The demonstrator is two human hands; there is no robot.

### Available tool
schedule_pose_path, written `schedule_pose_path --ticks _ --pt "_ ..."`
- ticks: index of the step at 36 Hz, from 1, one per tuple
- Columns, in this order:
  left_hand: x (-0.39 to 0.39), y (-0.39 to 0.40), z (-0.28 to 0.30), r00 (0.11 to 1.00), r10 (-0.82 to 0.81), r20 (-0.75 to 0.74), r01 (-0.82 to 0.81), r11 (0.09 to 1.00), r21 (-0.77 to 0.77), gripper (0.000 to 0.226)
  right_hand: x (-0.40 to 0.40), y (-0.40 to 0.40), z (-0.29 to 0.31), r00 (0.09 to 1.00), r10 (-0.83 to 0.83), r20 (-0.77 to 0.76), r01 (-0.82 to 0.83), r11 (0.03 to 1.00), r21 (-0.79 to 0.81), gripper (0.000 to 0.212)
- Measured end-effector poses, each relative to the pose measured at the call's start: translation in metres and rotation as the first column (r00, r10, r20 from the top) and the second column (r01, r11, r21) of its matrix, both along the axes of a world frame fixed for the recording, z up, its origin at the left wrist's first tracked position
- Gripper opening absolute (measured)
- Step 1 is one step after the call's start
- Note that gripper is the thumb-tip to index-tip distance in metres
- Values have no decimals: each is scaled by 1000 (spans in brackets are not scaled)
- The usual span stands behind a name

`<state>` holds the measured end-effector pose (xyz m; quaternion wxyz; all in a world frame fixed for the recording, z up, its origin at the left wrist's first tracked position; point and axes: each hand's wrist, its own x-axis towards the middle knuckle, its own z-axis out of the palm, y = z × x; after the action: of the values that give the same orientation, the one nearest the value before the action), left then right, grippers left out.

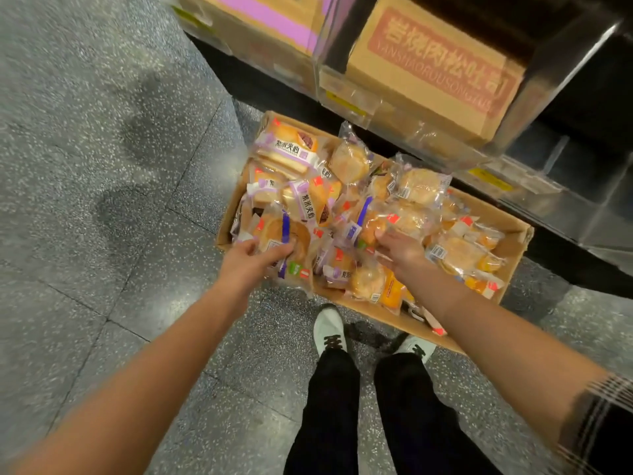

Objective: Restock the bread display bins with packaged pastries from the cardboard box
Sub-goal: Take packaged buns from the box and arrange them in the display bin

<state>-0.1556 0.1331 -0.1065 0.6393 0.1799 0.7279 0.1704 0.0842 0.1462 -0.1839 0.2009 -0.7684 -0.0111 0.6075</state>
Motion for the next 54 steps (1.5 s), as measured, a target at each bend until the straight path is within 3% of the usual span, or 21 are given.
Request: schedule_pose_path --ticks 3,8,11,14,18,24,29,37,43,47,51,54 --pt "7 5 27 999 33 12 -33 999 -27 61 7 -6 44 992 -69 -107 73 997 30 35" --pt "36 22 116 984 9 180 -13 1000 20 84 34 -1 145 984 -57 -171 74 993 91 8" --pt "54 36 178 963 -113 243 87 990 115 57 52 8 218 983 -45 -175 72 986 152 3" --pt "73 49 230 952 -50 303 8 990 138 52 70 16 288 986 4 -164 39 965 259 5" --pt "106 69 295 924 -103 369 20 975 222 36 98 23 372 993 -5 -116 50 922 384 9" --pt "168 104 390 865 -233 444 35 912 409 31 148 27 490 997 -78 -9 68 807 587 21" --pt "227 126 471 734 -292 613 -9 898 439 22 200 29 579 987 -149 59 60 687 724 7" --pt "320 152 561 666 -462 586 18 796 606 19 284 26 678 948 -217 231 -73 559 826 17" --pt "394 163 599 647 -468 602 -34 772 635 13 355 35 712 853 -268 449 -260 527 809 13" --pt "439 171 617 666 -430 609 -97 759 643 42 400 45 730 766 -299 570 -390 489 781 11" --pt "487 184 623 672 -353 651 -189 768 612 11 452 53 739 574 -306 760 -565 523 637 20" --pt "518 197 620 657 -342 672 -218 767 604 12 491 57 739 394 -266 880 -670 572 473 30"
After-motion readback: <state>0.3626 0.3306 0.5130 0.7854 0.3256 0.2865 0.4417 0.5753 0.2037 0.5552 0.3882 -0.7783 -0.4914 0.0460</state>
